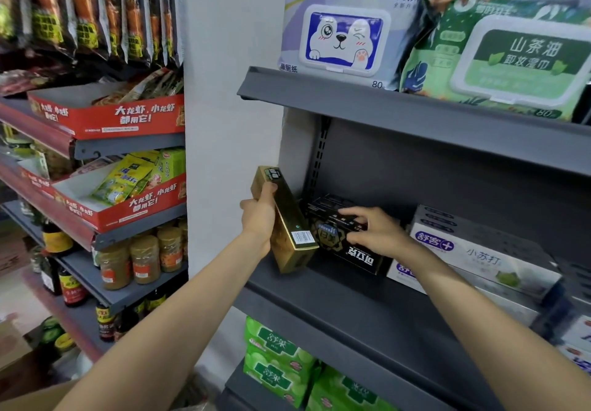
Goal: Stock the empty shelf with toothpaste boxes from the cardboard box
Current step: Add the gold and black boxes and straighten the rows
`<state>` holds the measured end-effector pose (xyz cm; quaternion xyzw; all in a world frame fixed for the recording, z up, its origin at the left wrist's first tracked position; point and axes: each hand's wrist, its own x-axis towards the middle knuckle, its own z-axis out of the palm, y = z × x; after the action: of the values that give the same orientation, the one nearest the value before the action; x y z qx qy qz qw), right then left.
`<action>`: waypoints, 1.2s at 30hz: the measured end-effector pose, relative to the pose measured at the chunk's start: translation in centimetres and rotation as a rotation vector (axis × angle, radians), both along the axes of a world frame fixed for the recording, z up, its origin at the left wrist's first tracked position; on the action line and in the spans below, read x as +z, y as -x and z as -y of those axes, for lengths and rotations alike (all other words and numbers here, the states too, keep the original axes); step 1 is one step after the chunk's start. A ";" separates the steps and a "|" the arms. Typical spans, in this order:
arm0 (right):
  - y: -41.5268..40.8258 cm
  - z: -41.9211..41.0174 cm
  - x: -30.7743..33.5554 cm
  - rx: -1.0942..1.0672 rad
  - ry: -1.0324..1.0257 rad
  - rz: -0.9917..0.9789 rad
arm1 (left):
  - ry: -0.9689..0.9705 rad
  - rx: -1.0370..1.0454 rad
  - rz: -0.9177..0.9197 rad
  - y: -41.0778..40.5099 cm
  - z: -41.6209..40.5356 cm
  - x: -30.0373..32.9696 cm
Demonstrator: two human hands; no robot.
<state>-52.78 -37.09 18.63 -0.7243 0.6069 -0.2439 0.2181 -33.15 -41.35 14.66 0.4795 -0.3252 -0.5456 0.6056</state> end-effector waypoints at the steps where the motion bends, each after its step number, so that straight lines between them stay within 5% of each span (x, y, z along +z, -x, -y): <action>1: -0.1 0.0 -0.2 0.002 -0.007 -0.011 | -0.014 -0.008 -0.005 -0.1 0.1 -0.1; 3: -0.2 0.1 -0.6 -0.054 -0.033 0.097 | -0.029 -0.096 -0.023 -0.4 0.3 -0.1; 9: -0.7 -0.1 -0.9 -0.051 -0.126 0.819 | 0.069 -0.471 -0.100 -0.3 -0.3 0.7; 12: -1.1 0.2 -1.4 -0.049 -0.045 0.948 | 0.111 -0.538 -0.071 0.2 -0.4 1.2; 19: -2.6 0.4 -1.9 -0.096 0.079 0.987 | 0.157 -0.582 -0.046 0.7 -0.5 1.6; 23: -3.1 0.8 -2.2 -0.053 -0.055 0.974 | 0.220 -0.532 -0.057 1.1 -0.6 1.9; 30: -2.1 1.2 1.0 -0.195 0.120 0.644 | 0.192 -0.517 -0.034 1.0 -0.6 2.4; 36: -2.2 1.7 0.4 -0.125 0.295 0.860 | 0.074 -0.247 -0.004 1.2 -0.1 2.0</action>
<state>-50.60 -38.82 19.00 -0.5427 0.4624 -0.6188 0.3297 -34.33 -41.28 16.65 0.4118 -0.4005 -0.6046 0.5517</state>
